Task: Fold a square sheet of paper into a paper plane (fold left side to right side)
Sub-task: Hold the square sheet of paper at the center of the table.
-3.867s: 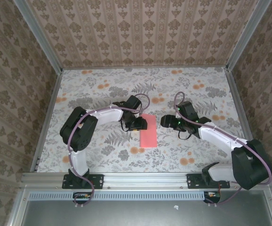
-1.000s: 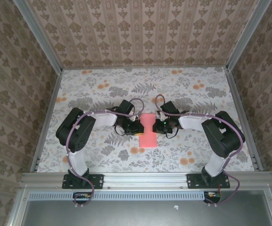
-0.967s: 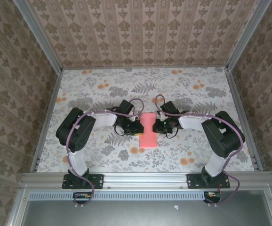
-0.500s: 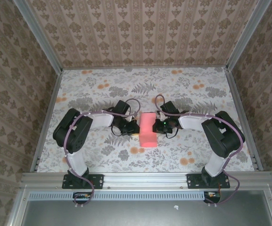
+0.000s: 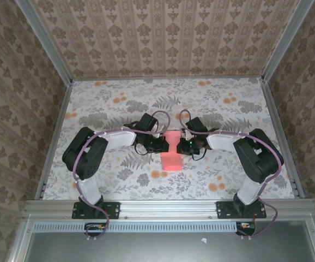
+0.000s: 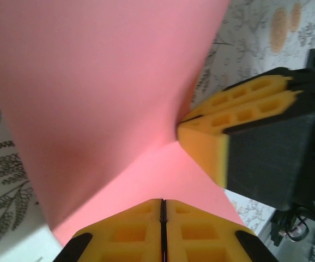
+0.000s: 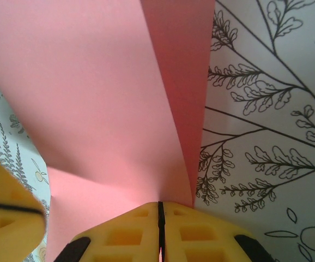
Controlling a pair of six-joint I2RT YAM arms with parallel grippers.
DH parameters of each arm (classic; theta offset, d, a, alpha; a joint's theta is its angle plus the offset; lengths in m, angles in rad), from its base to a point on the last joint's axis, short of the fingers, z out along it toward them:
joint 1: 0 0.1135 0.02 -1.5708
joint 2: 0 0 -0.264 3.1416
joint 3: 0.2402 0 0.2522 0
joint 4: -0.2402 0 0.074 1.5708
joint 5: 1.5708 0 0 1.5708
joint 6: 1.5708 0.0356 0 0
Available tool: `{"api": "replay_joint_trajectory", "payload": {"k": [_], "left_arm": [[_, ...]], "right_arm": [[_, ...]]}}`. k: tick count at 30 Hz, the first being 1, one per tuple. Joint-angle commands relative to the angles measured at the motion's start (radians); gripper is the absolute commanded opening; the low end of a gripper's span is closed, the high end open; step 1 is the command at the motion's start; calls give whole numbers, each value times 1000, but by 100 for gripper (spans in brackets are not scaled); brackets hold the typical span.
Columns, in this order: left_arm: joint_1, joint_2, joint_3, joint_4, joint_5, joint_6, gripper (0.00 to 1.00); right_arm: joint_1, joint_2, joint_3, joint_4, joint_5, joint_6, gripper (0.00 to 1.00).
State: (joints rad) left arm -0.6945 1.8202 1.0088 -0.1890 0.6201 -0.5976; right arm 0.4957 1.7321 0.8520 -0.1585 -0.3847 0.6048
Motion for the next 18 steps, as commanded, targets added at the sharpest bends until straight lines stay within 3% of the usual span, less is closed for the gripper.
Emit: {"api": "replay_joint_trajectory", "payload": {"k": [1,11,18], "left_arm": [[-12,39,8,5,0,12,10],[-28,52,-29,-41,-57,15,10],[-31,64,-41,-59,-84,14,9]], "right_arm": [[14,43,-14,-114,46,-6,10],[12,12,-29,-38,6,2,10],[-17,-96,0,37,-56,-21,10]]}}
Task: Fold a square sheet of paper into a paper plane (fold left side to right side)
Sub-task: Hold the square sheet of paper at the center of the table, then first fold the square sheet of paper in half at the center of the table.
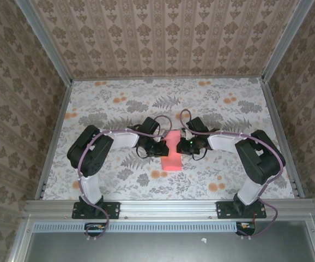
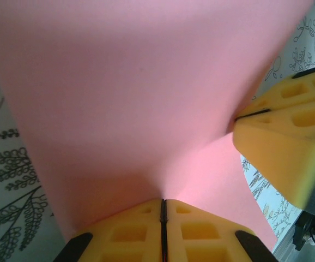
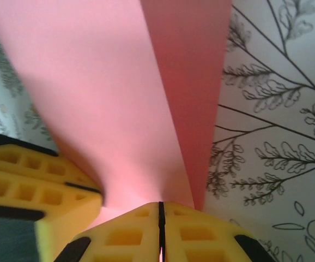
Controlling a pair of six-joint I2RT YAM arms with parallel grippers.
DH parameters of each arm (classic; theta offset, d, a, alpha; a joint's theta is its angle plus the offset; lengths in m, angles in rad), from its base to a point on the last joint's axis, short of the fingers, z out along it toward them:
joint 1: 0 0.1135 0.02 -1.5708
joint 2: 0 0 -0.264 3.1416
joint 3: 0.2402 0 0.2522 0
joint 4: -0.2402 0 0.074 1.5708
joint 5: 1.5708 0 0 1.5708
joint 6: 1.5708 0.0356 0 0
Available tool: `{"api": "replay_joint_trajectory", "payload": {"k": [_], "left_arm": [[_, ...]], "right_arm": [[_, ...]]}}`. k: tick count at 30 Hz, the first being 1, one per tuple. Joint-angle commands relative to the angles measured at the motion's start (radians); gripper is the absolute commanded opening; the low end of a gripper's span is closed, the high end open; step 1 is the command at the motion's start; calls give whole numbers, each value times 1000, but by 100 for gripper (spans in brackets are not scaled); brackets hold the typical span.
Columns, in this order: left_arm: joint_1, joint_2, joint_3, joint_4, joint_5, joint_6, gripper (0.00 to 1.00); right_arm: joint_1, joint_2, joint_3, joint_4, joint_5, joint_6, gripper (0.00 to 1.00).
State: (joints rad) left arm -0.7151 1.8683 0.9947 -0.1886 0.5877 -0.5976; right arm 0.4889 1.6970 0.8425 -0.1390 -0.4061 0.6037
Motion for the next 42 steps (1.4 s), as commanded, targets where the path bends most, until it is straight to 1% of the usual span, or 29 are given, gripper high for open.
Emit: {"api": "replay_joint_trajectory", "payload": {"k": [1,3,7,11,14,18,27,42], "left_arm": [[-10,18,-24,-61,-53,12,9],[-11,22,-21,-64,-55,15,9],[-14,23,-15,-66,-58,16,9],[-17,23,-12,-69,-60,18,9],[-19,23,-10,-70,-60,21,9],[-20,19,-13,-79,-60,28,9],[-28,-16,-42,-101,-58,55,8],[-66,-105,-141,-95,-34,78,5]], "right_arm": [[-12,-70,16,32,-42,-22,10],[-12,-63,27,64,-57,-15,10],[-12,27,76,114,-98,7,10],[-10,103,119,156,-106,22,10],[-10,154,157,145,-94,10,9],[-10,206,197,88,-62,-7,10],[-14,258,218,-43,16,-13,9],[-24,289,221,-49,30,-1,9]]}}
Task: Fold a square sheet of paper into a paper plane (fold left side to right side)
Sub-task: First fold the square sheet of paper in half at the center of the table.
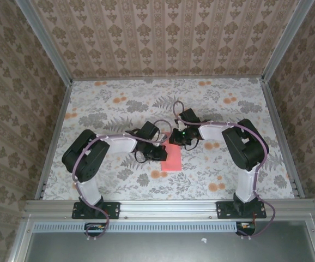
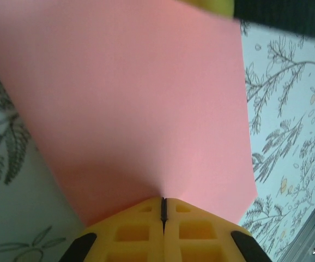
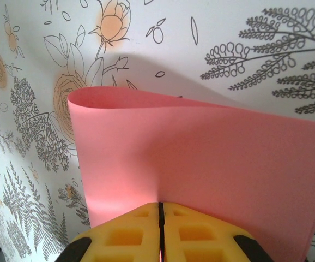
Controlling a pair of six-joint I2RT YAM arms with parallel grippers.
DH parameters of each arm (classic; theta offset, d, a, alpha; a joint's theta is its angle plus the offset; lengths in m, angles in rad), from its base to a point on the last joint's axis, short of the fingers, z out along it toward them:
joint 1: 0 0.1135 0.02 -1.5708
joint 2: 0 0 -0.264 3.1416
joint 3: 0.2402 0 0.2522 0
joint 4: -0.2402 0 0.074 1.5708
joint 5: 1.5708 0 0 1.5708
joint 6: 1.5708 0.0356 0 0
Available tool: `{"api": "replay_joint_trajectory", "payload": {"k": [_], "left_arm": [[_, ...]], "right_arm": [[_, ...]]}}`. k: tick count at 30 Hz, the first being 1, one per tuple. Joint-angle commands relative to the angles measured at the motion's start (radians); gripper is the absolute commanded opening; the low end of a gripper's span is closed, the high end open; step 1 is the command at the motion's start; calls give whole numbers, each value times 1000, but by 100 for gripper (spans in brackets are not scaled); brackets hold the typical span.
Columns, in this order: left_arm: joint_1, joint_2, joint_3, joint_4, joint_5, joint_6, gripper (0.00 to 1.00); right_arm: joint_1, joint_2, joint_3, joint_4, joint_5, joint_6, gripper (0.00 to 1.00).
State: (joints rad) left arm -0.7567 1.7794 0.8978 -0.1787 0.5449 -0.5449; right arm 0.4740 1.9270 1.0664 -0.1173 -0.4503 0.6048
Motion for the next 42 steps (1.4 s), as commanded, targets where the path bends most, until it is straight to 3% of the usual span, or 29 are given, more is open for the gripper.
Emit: {"api": "replay_joint_trajectory", "payload": {"k": [1,29,35,42], "left_arm": [[-26,-21,-53,-103,10,25,5],[-66,-182,-199,-23,29,-56,0],[53,-240,-137,-16,92,-31,0],[141,-131,38,-78,129,75,0]], "right_arm": [[-8,59,-3,-70,75,-2,9],[-10,60,4,-82,75,-15,9],[-8,52,6,-82,68,-25,9],[-9,55,16,-94,65,-37,9]]}}
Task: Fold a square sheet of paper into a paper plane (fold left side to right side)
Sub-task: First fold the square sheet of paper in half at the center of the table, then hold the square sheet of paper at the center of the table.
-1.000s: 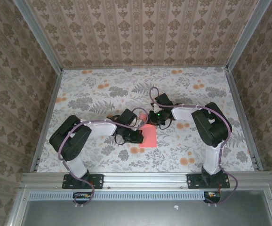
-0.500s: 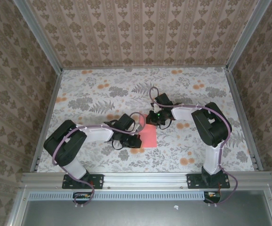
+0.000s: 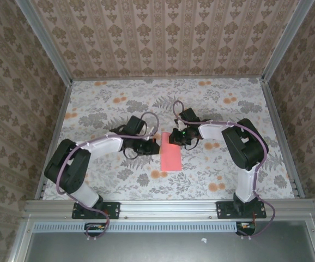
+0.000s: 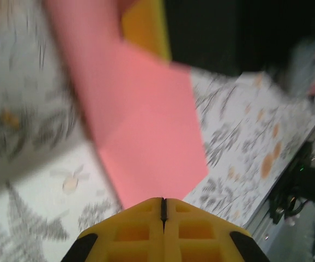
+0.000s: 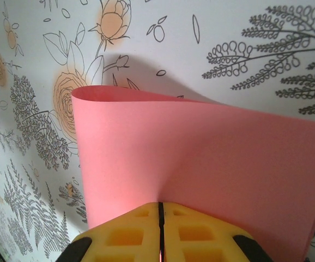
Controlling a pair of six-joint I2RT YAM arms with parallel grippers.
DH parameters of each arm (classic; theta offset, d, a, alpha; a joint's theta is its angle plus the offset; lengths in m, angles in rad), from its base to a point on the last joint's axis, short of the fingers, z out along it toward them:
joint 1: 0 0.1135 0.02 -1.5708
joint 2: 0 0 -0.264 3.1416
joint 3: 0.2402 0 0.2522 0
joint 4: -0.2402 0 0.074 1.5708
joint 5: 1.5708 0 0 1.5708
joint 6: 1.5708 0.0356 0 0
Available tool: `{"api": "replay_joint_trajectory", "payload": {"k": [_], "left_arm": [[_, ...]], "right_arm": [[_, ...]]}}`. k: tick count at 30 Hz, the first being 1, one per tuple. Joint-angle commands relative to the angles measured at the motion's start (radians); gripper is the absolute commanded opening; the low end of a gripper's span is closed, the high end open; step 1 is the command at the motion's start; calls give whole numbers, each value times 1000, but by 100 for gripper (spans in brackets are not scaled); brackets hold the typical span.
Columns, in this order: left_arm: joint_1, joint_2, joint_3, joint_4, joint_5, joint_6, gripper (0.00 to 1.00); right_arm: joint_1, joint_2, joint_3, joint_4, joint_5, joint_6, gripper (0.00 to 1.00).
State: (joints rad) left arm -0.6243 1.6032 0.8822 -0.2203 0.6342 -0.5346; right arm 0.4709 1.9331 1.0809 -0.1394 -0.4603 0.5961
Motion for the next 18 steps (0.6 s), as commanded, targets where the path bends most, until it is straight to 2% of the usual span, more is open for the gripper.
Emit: {"api": "replay_joint_trajectory", "payload": {"k": [1,10,18], "left_arm": [[9,67,71,-34,46,74,0],[-7,224,162,-34,69,103,0],[-32,283,183,-77,16,115,0]], "right_arm": [[-6,50,2,-75,75,-31,9],[-6,50,11,-81,70,-38,9],[-6,49,13,-80,65,-45,9]]}}
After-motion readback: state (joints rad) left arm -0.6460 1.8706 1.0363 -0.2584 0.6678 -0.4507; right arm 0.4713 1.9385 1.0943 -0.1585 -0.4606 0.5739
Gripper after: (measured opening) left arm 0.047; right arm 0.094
